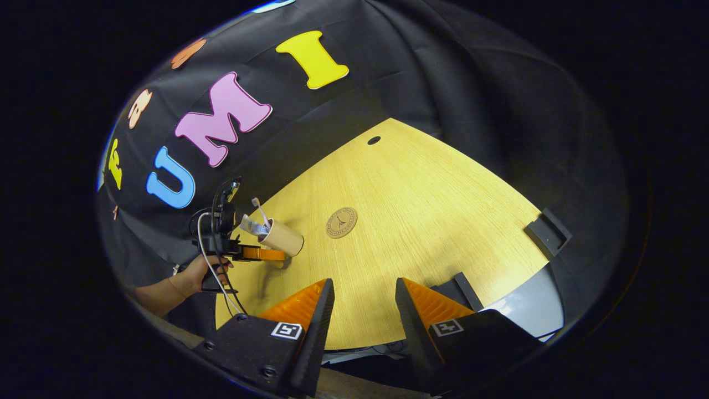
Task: Put the toothbrush and toothpaste on the desktop into the cup, then pick up the cup and place it on the coaster on the desktop.
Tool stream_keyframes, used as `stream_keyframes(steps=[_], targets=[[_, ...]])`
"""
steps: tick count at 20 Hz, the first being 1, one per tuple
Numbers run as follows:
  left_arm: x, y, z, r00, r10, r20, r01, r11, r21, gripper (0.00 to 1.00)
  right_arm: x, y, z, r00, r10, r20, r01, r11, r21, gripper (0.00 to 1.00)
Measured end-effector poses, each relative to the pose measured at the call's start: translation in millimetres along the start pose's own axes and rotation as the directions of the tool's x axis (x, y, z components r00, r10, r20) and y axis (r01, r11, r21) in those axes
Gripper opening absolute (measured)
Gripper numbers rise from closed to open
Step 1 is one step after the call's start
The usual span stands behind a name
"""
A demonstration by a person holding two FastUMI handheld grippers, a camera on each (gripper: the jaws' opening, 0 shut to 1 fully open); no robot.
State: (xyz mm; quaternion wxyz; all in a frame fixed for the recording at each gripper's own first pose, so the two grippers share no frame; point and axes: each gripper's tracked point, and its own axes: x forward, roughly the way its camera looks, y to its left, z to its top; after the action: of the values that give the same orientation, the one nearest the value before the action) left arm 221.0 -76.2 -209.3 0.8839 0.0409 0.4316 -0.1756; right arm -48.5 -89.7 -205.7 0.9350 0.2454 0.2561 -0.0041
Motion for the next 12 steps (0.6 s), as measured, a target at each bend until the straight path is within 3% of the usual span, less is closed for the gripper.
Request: stream_keyframes(steps=[12], targets=[[-21, -8, 14, 0.995, 0.029, 0.096, -0.034, 0.998, 0.051, 0.23, 3, -5, 1, 1.000, 0.005, -0.010, -0.005, 1.000, 0.001, 0.69]])
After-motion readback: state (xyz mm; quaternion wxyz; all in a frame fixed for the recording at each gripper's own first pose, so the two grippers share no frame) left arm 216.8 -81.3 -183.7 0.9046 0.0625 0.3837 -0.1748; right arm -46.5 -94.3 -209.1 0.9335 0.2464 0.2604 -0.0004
